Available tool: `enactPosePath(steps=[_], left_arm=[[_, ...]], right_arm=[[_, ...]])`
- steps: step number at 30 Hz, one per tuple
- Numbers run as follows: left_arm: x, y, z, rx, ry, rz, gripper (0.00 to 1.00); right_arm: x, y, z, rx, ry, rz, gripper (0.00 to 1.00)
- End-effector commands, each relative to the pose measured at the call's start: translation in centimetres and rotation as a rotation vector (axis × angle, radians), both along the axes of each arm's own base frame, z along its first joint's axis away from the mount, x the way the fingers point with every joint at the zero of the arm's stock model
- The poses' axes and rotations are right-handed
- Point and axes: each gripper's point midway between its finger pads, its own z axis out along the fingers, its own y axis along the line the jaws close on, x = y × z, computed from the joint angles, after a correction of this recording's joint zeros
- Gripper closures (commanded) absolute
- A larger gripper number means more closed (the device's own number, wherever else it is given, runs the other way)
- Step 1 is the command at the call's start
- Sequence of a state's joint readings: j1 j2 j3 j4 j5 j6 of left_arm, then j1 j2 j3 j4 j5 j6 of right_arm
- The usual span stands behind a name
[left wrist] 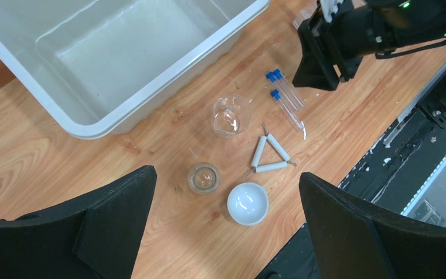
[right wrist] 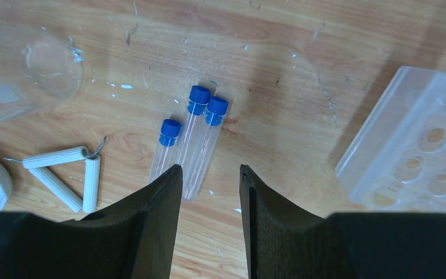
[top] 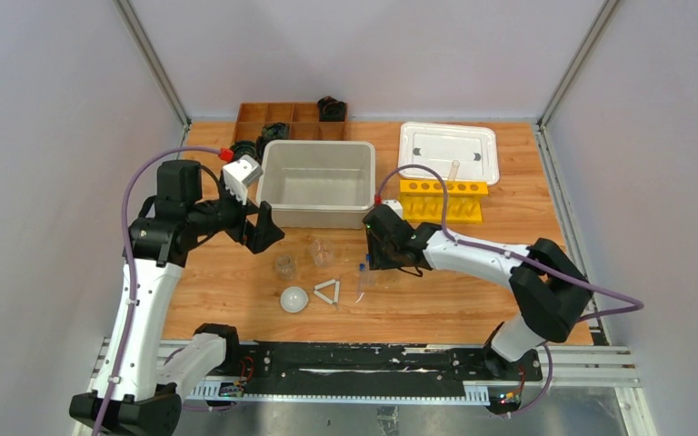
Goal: Organize the chemistry lab equipment
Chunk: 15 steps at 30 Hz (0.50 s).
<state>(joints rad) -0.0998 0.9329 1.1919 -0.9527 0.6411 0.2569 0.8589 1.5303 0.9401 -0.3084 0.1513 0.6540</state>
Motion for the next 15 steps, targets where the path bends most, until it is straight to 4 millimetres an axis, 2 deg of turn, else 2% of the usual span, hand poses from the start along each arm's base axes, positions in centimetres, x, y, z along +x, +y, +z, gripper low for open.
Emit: enactPosePath(steps=[1,8,15], left_arm=[[0.0,0.1,1.6,-0.001,-0.059,0.008,0.00],[-0.1,0.0,2.1,-0.004,-0.072,0.001,0.00],[-0.1,0.1,2.1,-0.002,-0.077,0.001,0.00]], right_arm=[[-0.3,1.7,-0.8,0.015,0.024,0.008,0.56],[-0.5,0.9,-3.1,-0.072,0.040,0.003,0.61],[-0.2,-0.4,-3.7,-0.137,0.026,-0.019,0.70]])
